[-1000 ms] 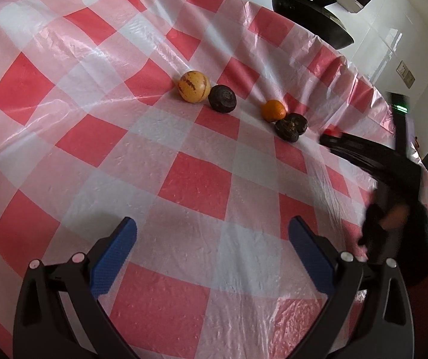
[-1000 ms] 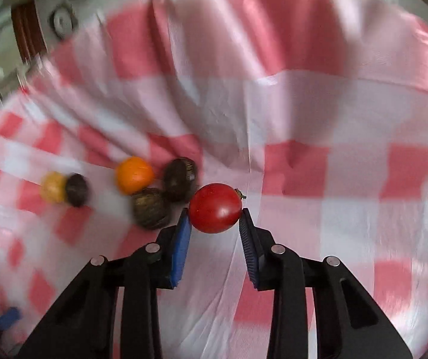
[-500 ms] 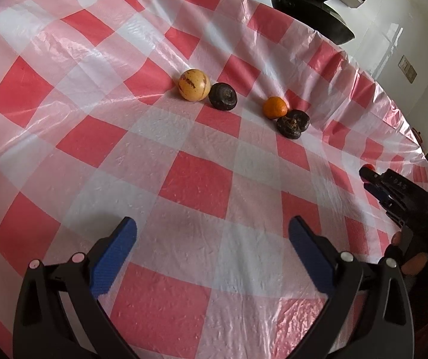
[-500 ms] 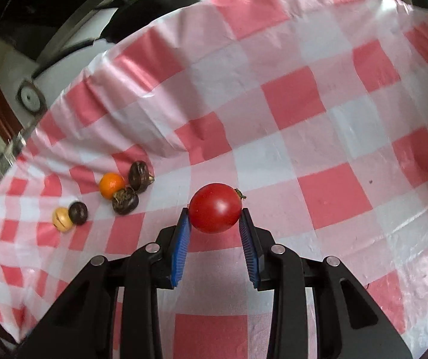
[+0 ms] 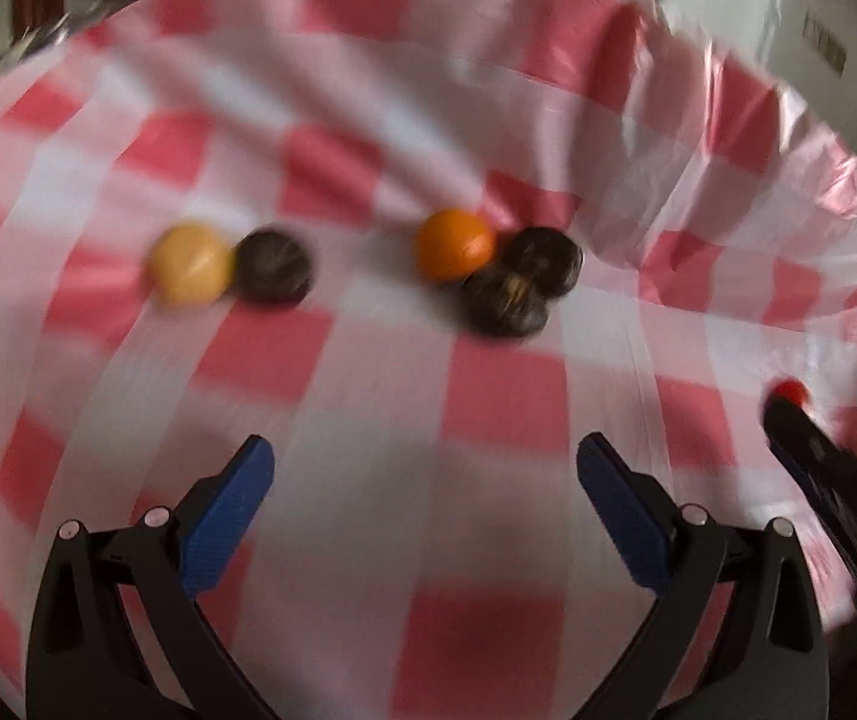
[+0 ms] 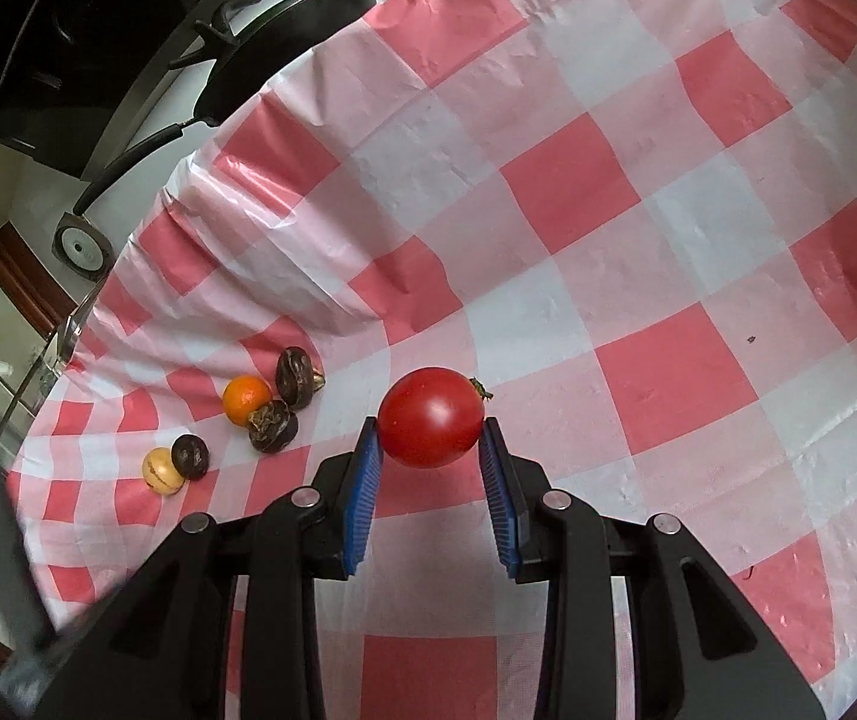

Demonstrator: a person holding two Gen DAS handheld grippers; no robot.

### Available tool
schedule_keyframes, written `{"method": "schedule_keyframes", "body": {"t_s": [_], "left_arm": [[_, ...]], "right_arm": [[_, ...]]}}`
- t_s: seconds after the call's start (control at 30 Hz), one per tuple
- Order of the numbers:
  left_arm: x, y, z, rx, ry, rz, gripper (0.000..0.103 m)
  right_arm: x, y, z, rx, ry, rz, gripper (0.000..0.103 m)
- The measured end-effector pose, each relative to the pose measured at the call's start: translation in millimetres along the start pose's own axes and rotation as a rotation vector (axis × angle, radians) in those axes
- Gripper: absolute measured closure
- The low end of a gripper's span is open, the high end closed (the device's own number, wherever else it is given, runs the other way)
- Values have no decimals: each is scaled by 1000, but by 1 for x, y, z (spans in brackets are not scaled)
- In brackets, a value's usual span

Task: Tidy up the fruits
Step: 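Grasp a dark passion fruit with the left tool while the right tool holds the tomato, then carry the passion fruit and tomato off the table over the white box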

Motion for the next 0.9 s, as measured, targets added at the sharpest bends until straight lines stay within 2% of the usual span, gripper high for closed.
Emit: {"method": "schedule_keyframes", "body": {"t_s": [0.07,0.13,0.2,0.27,0.3,0.37,0.5,0.67,0.8,0.9], "left_arm": [[8,16,13,-12,-5,18,8],[14,37,26,-44,-16,44,18],[20,44,34,-35,3,79,23],[26,48,42,-24,29,80,38],[30,47,43,-14,52,63,59],[31,42,39,-12,75,57,59],[17,2,13,69,86,31,59],[-26,-66,-22,162,-24,-25,59],[-60,-109,-62,199,-106,-11,59],[-84,-132,-92,191,-137,6,59]], "right_arm": [[0,0,0,-1,0,-1,70],[0,1,0,-4,-2,-1,70],[-1,2,0,-4,-2,0,70],[-1,3,-1,-10,-4,0,70],[-1,4,-1,-11,-6,2,69],[-1,4,-1,-12,-4,1,69],[-2,3,-1,-10,-3,2,70],[-2,4,-1,-9,0,5,70],[-1,3,0,-2,7,8,70],[-1,3,0,-2,10,4,70]]}}
Point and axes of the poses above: each gripper's, at about its wrist camera, not at the fingertips, and y roughly the way its jaws point, x to its right, z to its top, the point moved 4 cm from there along y, roughly the way its jaws point, and after that the axes turned 1 degree about -x, right-handed, at the moved point
